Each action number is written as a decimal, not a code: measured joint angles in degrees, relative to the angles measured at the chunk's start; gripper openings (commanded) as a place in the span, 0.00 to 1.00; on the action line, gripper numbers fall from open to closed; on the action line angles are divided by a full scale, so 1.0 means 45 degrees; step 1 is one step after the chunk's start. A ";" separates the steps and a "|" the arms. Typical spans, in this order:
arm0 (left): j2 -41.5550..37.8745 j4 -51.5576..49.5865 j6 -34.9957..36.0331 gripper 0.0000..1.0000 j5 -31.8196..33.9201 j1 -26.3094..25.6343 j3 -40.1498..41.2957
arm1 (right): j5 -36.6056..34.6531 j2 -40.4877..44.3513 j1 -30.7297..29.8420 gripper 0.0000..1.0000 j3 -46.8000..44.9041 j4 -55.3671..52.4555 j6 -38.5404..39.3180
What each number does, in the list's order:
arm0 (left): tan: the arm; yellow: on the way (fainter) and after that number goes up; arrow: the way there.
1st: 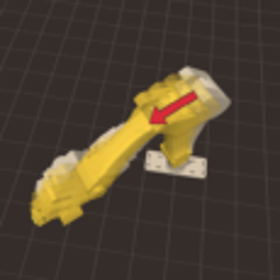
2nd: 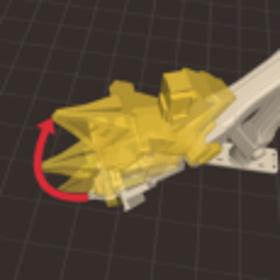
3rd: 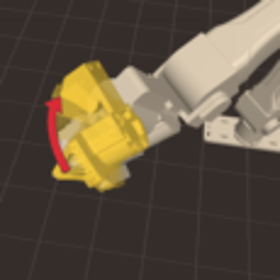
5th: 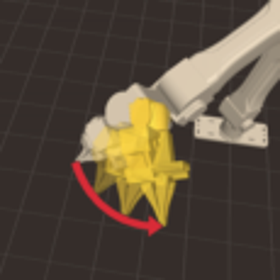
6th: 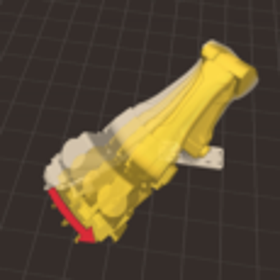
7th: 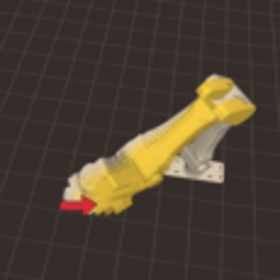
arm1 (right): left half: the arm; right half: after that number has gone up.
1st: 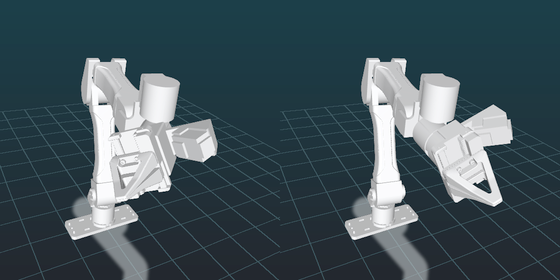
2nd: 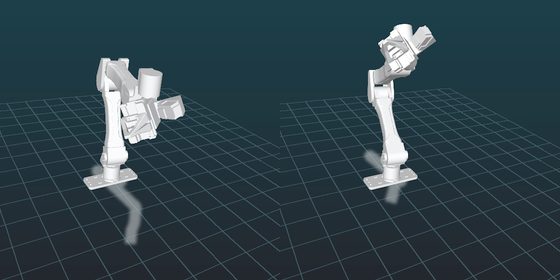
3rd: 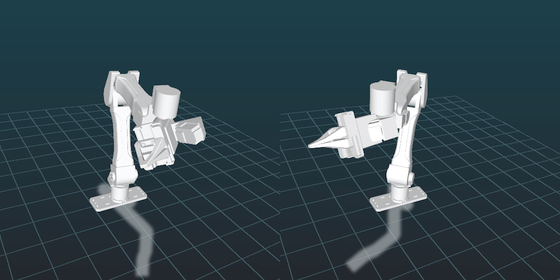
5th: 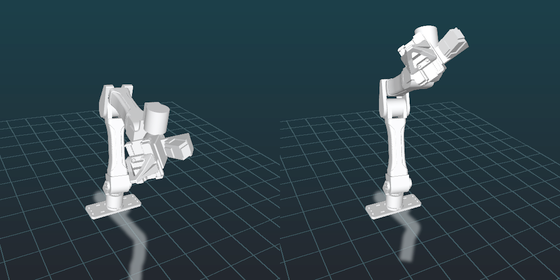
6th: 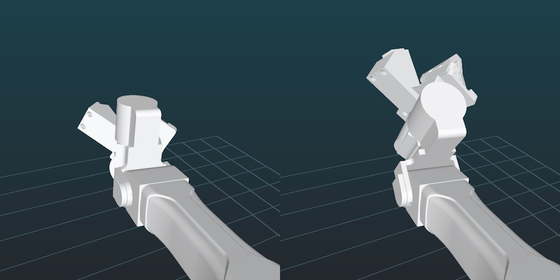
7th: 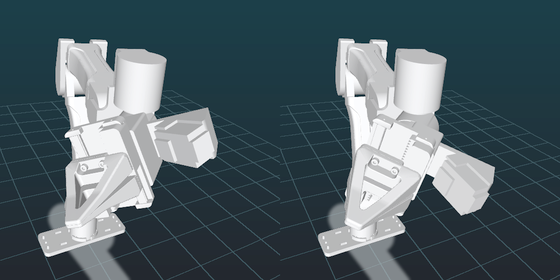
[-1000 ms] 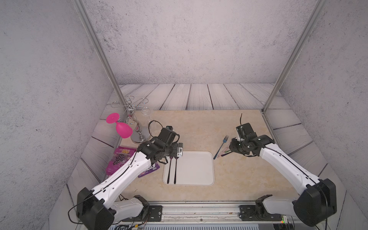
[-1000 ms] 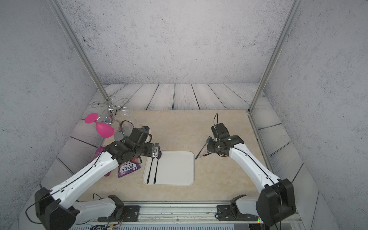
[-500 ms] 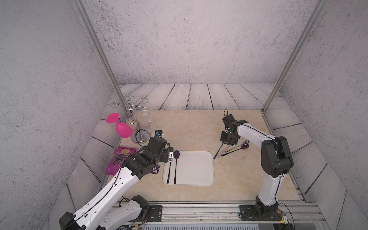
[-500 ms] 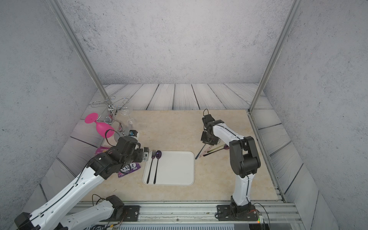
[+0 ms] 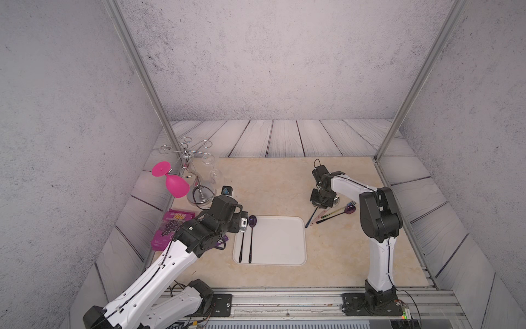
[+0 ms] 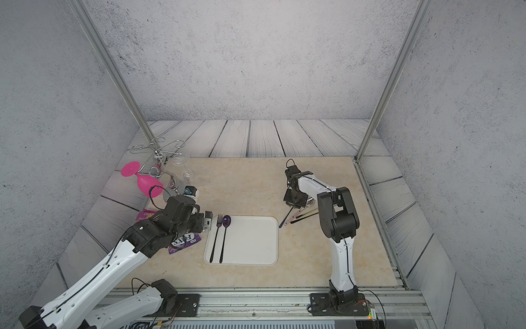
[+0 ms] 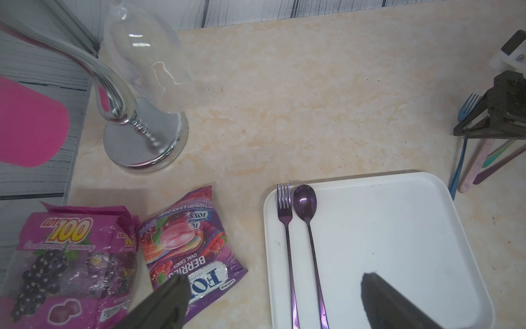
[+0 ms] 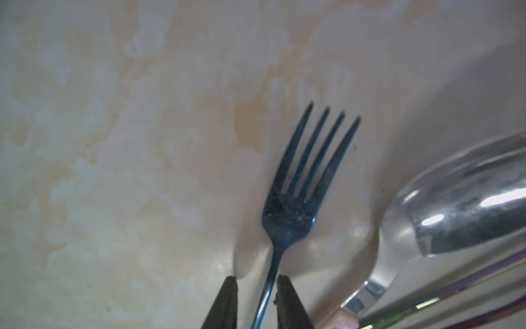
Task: Set the spoon and fork side by side
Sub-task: Pick up the fork at the center of the board.
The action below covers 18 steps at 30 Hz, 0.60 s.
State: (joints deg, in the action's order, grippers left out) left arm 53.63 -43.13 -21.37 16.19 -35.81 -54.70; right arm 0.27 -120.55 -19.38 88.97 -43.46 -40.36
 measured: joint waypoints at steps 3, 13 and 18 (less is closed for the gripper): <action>0.0000 0.0000 0.0049 1.00 -0.0019 0.0000 0.0000 | 0.0000 -0.0175 0.0000 0.18 0.0253 0.0005 -0.0024; -0.0063 0.0000 0.0102 0.99 -0.0015 0.0000 0.0044 | -0.0340 -0.0408 0.0005 0.00 0.0617 0.0087 0.0058; -0.0291 0.0000 0.0102 1.00 0.0024 0.0000 0.0107 | -0.0787 -0.0393 0.0078 0.00 0.0821 0.0102 0.0491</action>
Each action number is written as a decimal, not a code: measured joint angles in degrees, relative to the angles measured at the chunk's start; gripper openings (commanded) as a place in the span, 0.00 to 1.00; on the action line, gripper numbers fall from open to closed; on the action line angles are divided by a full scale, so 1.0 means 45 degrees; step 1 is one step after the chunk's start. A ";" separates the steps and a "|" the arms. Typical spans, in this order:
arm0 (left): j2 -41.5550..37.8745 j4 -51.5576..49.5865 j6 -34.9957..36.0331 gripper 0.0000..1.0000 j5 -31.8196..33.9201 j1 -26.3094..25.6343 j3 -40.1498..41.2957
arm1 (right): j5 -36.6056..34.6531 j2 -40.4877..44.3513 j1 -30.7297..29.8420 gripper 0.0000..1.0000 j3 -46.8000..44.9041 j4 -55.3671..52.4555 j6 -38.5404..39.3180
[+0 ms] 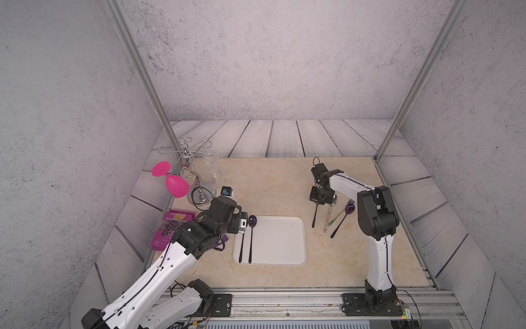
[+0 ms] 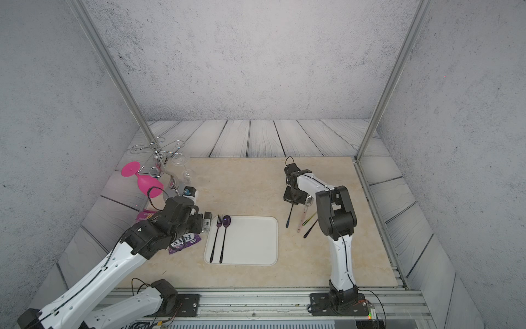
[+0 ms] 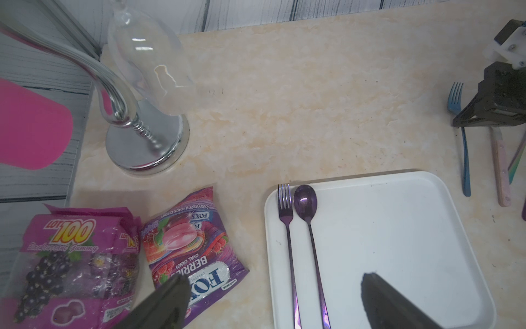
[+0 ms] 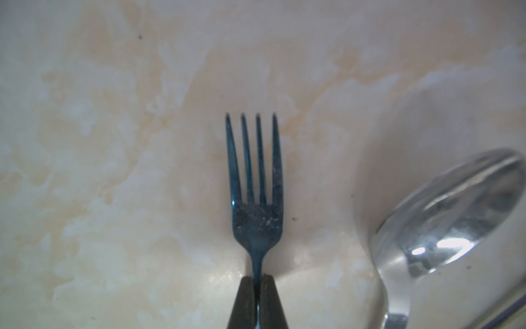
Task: Set the spoon and fork side by side
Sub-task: Pick up the fork at the center of the board, then place the fork on the tray.
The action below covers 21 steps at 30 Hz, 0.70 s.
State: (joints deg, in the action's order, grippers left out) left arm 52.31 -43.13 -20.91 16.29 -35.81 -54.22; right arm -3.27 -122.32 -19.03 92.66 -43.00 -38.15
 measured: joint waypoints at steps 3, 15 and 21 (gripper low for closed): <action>-0.0126 0.0000 0.0000 1.00 0.0015 0.0005 0.0024 | -0.0092 0.0189 0.0058 0.00 0.0092 -0.0019 0.0364; -0.1676 -0.0053 -0.0233 1.00 0.1486 0.0000 0.0141 | 0.0665 0.5950 -0.2705 0.00 -0.1962 -0.0442 -0.0034; -0.2346 -0.0102 -0.0374 1.00 0.1909 0.0000 0.0384 | 0.1564 0.6057 -0.6528 0.00 -0.3483 0.0291 -0.1972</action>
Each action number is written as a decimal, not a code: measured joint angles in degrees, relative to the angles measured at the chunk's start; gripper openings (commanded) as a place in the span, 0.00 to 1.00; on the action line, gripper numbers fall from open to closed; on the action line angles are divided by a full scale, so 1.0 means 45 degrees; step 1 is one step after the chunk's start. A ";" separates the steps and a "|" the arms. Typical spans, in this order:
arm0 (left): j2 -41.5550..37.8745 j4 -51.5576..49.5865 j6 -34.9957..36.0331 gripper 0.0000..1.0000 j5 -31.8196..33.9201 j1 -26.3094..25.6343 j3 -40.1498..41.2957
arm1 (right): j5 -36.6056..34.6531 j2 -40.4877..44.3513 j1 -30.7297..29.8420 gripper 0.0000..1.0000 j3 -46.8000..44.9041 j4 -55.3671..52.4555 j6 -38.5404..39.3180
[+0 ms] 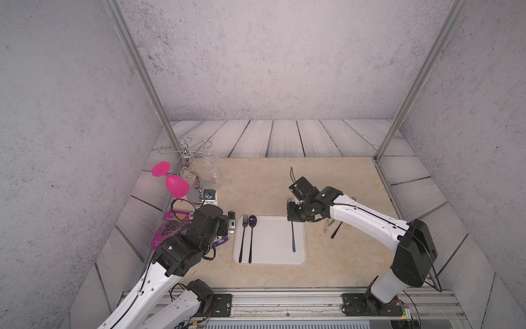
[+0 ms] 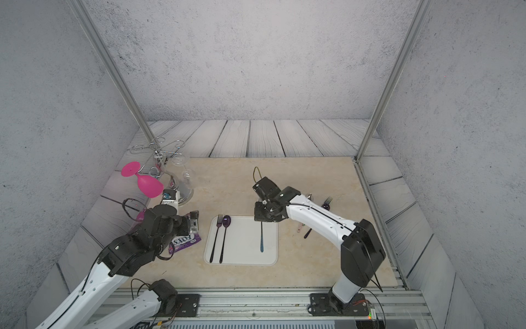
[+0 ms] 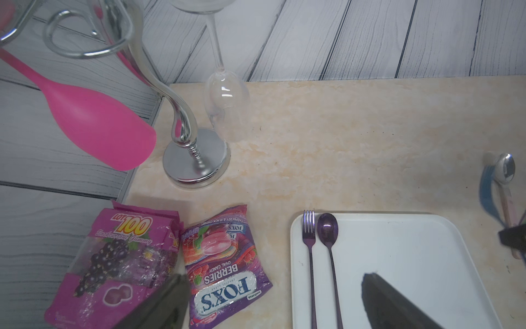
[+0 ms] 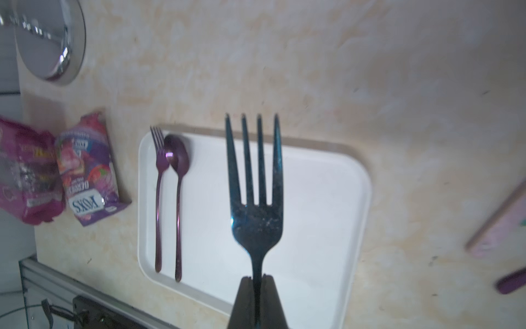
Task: Set the spoon and fork side by side
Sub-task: Place the fork on the tray.
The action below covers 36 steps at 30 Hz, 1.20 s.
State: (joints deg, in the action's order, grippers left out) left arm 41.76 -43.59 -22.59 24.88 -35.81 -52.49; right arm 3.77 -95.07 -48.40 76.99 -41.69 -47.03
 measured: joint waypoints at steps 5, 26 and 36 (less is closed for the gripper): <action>-0.0194 -0.0005 -0.0146 1.00 0.0092 0.0000 0.0078 | 0.0228 -0.2025 -0.1462 0.00 0.0559 0.0612 -0.1044; -0.0340 0.0000 -0.0272 1.00 -0.0024 0.0005 0.0180 | 0.0612 -0.5017 -0.1443 0.00 0.2565 0.1821 -0.2234; -0.0330 0.0000 -0.0272 1.00 -0.0063 0.0000 0.0204 | 0.0597 -0.5765 -0.1151 0.00 0.3264 0.1749 -0.2215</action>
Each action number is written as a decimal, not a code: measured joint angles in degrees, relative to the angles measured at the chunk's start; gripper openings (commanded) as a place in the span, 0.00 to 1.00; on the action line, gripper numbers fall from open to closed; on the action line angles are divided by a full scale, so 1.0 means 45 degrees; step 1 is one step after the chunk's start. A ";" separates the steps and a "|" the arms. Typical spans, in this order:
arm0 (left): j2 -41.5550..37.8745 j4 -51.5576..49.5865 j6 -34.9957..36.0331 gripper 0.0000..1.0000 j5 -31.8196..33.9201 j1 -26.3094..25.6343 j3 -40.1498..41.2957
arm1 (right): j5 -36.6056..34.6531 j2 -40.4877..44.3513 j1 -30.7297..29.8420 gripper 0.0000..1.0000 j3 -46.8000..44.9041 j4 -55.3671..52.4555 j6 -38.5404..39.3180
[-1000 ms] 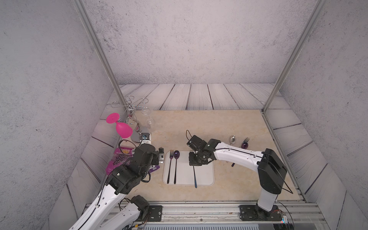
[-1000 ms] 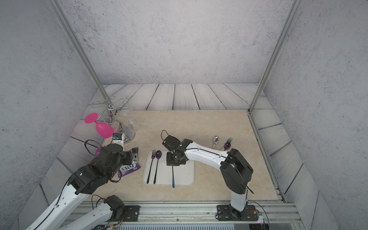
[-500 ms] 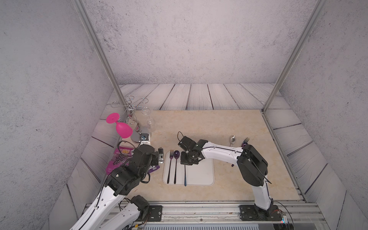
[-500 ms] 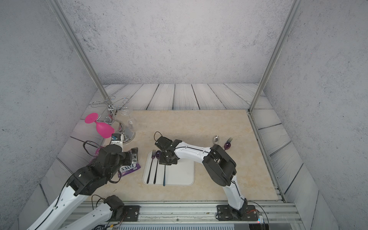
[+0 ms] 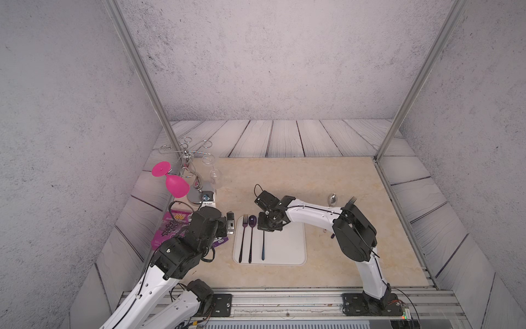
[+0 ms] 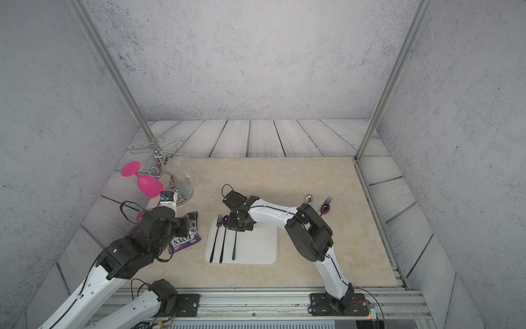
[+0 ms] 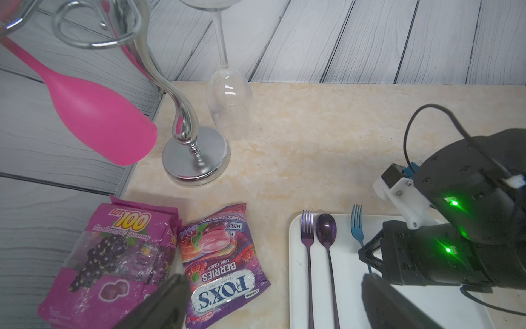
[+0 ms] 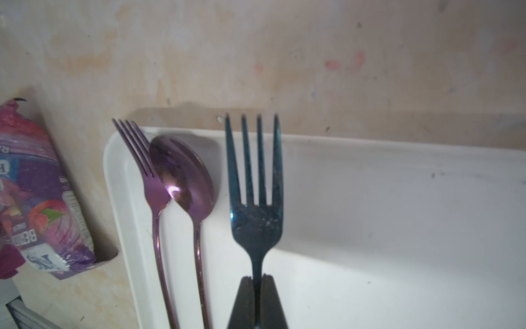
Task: Set the spoon and fork side by side
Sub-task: Place the fork on the tray.
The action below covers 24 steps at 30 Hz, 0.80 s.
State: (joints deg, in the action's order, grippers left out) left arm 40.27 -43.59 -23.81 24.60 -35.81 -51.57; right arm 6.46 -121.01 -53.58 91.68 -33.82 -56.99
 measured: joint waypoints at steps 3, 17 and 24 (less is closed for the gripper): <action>0.0039 0.0000 0.0000 1.00 0.0000 0.0000 0.0000 | 0.0010 -0.0189 0.0034 0.00 0.0029 -0.0005 0.0000; 0.0126 0.0000 0.0000 1.00 -0.0005 0.0000 0.0000 | 0.0019 -0.0359 0.0034 0.21 0.0024 -0.0005 0.0005; 0.0151 0.0000 0.0005 1.00 -0.0010 0.0000 0.0000 | 0.0019 -0.0413 0.0034 0.29 0.0024 -0.0053 0.0005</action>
State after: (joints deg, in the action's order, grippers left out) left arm 40.95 -43.59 -23.79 24.56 -35.81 -51.57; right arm 6.55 -122.87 -53.43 91.79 -34.06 -56.97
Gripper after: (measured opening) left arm 0.995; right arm 0.278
